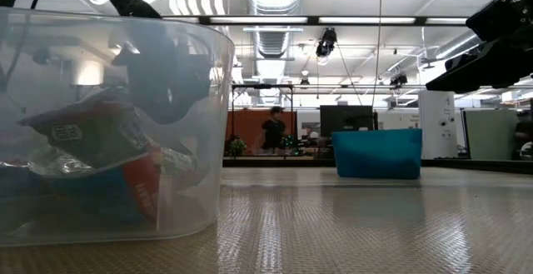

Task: Pick and place Granola Bars by type
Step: Put the top red granola bar into the left transparent bin

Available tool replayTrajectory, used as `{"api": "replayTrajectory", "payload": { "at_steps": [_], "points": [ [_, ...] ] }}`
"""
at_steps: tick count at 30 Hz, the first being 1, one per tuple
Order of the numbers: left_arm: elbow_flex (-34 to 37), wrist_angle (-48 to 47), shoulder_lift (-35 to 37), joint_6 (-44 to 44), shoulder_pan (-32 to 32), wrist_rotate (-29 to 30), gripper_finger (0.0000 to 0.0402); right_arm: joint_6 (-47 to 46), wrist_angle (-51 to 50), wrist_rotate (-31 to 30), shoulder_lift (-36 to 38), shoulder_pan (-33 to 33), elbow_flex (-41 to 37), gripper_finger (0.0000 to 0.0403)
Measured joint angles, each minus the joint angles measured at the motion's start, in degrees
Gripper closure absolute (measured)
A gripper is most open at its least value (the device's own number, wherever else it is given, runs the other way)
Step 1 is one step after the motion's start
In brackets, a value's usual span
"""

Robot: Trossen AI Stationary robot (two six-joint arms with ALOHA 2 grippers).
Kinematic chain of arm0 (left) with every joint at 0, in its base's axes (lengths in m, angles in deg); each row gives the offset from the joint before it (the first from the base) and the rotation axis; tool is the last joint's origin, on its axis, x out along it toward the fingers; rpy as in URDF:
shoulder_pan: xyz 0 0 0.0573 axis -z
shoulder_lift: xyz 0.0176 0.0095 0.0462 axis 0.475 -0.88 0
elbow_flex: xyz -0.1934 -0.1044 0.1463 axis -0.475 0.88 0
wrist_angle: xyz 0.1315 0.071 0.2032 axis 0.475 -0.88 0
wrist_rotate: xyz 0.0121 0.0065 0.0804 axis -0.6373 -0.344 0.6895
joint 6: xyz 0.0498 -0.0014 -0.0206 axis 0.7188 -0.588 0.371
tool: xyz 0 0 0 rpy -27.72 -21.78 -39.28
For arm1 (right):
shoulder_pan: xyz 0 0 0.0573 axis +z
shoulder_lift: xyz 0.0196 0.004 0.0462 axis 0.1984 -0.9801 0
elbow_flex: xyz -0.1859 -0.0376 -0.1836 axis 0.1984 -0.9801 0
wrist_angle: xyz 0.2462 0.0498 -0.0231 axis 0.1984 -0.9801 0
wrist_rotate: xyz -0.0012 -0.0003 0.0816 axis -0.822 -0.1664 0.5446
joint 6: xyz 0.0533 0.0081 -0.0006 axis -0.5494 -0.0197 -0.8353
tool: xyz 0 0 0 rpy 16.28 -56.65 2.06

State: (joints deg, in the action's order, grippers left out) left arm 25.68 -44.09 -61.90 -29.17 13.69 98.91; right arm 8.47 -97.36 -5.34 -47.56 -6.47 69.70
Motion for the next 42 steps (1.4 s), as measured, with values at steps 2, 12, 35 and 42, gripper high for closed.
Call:
{"api": "replayTrajectory", "payload": {
  "at_steps": [2, 12, 35, 42],
  "points": [
    [0.65, 1.26, -0.07, 0.12, -0.24, -0.37, 0.0245, 0.00, 0.00, -0.02, 0.00, 0.00, 0.00, 0.0227],
    [2.19, 5.92, -0.05, 2.96, -0.35, -3.82, 0.0261, 0.00, -0.01, 0.00, 0.00, -0.01, 0.00, 0.0227],
    [-5.35, -6.87, 2.26, 0.56, 5.52, -7.15, 0.0399, 0.00, 0.00, 0.00, 0.00, -0.02, 0.00, 0.0227],
    [-9.56, -16.88, 5.44, -4.94, 10.96, -7.27, 0.0400, 0.00, -0.02, -0.02, 0.00, -0.02, 0.00, 0.0227]
  ]
}}
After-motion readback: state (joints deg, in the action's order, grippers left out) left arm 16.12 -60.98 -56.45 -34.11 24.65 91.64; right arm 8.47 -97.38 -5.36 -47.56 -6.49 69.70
